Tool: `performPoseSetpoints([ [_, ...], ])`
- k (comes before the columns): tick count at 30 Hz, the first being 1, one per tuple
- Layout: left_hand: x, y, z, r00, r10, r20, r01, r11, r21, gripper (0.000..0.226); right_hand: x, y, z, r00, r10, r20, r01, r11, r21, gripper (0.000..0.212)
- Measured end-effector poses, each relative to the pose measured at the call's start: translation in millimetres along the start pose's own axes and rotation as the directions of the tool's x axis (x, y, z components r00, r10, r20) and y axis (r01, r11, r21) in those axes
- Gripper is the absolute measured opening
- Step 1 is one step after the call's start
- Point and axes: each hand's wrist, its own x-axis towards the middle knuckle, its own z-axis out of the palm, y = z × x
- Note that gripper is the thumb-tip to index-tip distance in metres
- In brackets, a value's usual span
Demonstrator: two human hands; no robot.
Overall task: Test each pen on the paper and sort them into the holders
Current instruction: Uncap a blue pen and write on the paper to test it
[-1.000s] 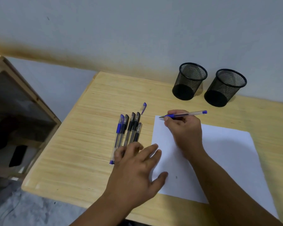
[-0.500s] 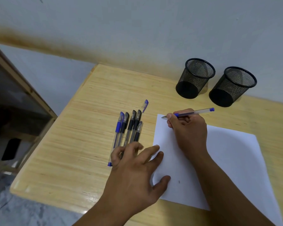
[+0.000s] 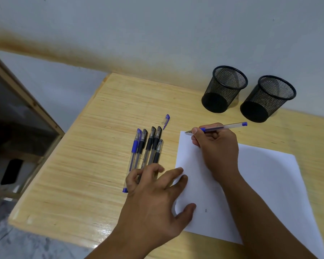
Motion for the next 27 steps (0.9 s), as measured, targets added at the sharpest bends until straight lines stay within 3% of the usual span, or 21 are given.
performPoseSetpoints([
  [27, 2.1, 0.0, 2.3, 1.000, 0.021, -0.018, -0.021, 1.000, 0.011, 0.049, 1.8, 2.7, 6.2, 0.999, -0.034, 0.040, 0.038, 0.995, -0.095, 0.014],
])
